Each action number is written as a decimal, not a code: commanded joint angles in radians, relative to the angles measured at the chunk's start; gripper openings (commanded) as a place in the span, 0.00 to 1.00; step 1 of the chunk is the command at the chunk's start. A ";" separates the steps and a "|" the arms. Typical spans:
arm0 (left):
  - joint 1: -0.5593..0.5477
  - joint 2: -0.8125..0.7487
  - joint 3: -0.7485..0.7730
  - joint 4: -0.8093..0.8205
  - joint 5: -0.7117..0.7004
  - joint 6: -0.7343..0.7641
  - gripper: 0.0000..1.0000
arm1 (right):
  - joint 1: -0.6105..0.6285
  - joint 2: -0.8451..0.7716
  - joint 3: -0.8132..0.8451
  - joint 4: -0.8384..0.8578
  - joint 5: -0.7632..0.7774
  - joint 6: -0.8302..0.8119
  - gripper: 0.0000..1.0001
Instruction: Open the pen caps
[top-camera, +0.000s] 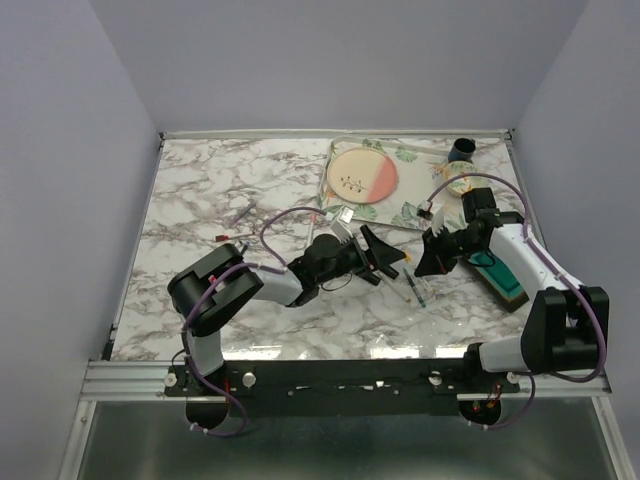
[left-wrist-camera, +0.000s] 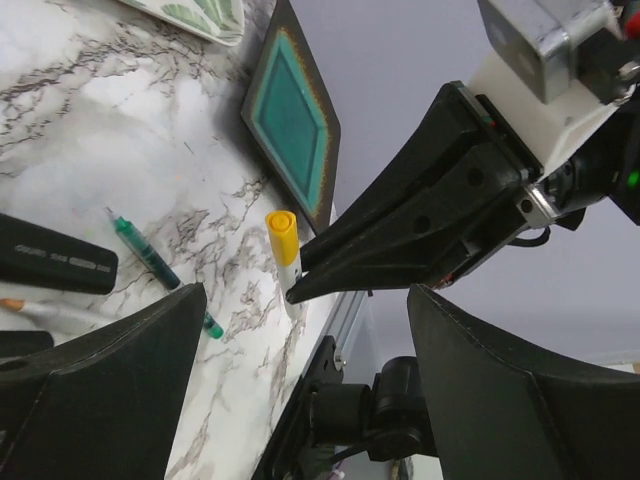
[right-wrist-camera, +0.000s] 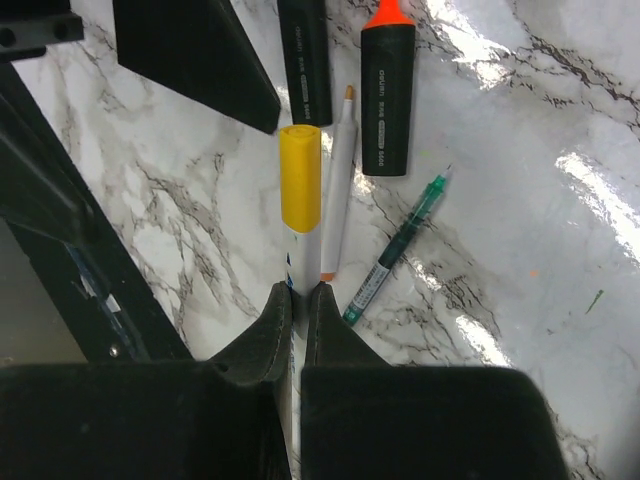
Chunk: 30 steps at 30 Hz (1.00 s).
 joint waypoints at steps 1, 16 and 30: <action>-0.026 0.042 0.074 0.011 -0.025 -0.005 0.83 | 0.006 -0.034 0.032 -0.030 -0.077 -0.010 0.01; -0.066 0.070 0.230 -0.259 -0.131 0.073 0.47 | 0.006 -0.062 0.035 -0.036 -0.111 -0.010 0.01; -0.072 0.030 0.229 -0.250 -0.117 0.085 0.00 | 0.015 -0.054 0.037 -0.014 -0.111 0.015 0.39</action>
